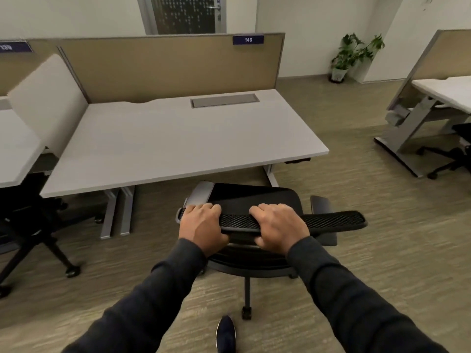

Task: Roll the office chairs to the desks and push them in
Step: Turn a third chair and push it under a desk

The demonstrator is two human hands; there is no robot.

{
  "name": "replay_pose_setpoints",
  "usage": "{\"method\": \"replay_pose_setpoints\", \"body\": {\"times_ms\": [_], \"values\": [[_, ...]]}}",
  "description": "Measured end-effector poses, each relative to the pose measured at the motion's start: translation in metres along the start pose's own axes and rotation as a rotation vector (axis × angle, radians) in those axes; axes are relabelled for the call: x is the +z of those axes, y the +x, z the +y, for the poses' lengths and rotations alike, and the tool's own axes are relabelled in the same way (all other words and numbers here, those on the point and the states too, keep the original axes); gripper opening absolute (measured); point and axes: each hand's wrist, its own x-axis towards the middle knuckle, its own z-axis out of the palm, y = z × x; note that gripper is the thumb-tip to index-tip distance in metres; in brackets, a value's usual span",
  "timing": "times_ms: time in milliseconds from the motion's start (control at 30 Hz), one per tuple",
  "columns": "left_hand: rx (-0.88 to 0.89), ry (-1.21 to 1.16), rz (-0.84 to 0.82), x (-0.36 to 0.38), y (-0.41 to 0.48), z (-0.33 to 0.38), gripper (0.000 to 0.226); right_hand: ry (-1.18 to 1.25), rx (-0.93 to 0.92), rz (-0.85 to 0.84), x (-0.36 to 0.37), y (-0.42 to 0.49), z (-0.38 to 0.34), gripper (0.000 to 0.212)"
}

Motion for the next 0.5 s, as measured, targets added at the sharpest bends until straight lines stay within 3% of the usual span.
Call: {"method": "replay_pose_setpoints", "body": {"times_ms": [500], "values": [[-0.088, 0.000, -0.017, -0.002, 0.140, -0.114, 0.028, 0.130, -0.055, 0.065, 0.015, 0.181, 0.002, 0.045]]}}
